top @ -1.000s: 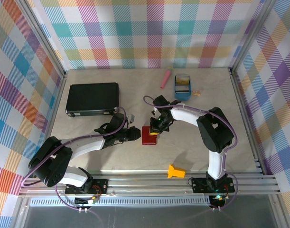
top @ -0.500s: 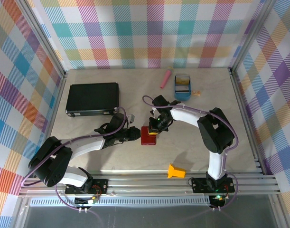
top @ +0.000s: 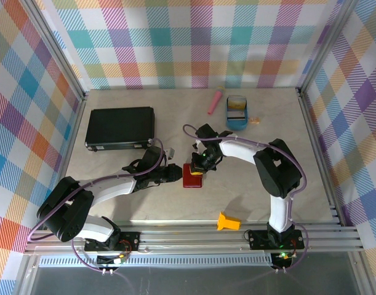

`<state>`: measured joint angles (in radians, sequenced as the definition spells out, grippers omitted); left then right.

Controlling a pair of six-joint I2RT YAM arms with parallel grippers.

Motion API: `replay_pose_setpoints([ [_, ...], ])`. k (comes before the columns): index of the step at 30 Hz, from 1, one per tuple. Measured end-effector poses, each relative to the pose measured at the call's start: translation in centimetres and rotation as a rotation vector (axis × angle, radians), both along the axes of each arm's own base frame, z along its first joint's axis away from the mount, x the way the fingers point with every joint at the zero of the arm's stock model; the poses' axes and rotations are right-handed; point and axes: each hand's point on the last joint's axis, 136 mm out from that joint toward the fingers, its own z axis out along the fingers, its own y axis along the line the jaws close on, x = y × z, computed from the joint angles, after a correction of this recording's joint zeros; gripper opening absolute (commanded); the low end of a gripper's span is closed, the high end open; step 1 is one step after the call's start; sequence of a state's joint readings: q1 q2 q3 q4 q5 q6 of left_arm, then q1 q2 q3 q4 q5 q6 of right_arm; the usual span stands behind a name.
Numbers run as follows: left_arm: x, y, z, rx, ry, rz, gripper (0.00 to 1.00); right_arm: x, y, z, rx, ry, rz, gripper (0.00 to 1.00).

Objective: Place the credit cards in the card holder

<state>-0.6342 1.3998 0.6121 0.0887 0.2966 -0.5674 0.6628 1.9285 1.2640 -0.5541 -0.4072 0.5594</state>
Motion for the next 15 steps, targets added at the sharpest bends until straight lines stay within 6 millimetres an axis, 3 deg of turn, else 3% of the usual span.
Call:
replay_pose_setpoints([
  [11, 0.0, 0.0, 0.0, 0.001, -0.002, 0.002, 0.18, 0.1, 0.5, -0.2, 0.025, -0.003, 0.006, 0.0],
  [15, 0.2, 0.4, 0.4, 0.011, -0.023, 0.014, 0.24, 0.4, 0.5, 1.8, 0.098, -0.074, 0.004, 0.05],
])
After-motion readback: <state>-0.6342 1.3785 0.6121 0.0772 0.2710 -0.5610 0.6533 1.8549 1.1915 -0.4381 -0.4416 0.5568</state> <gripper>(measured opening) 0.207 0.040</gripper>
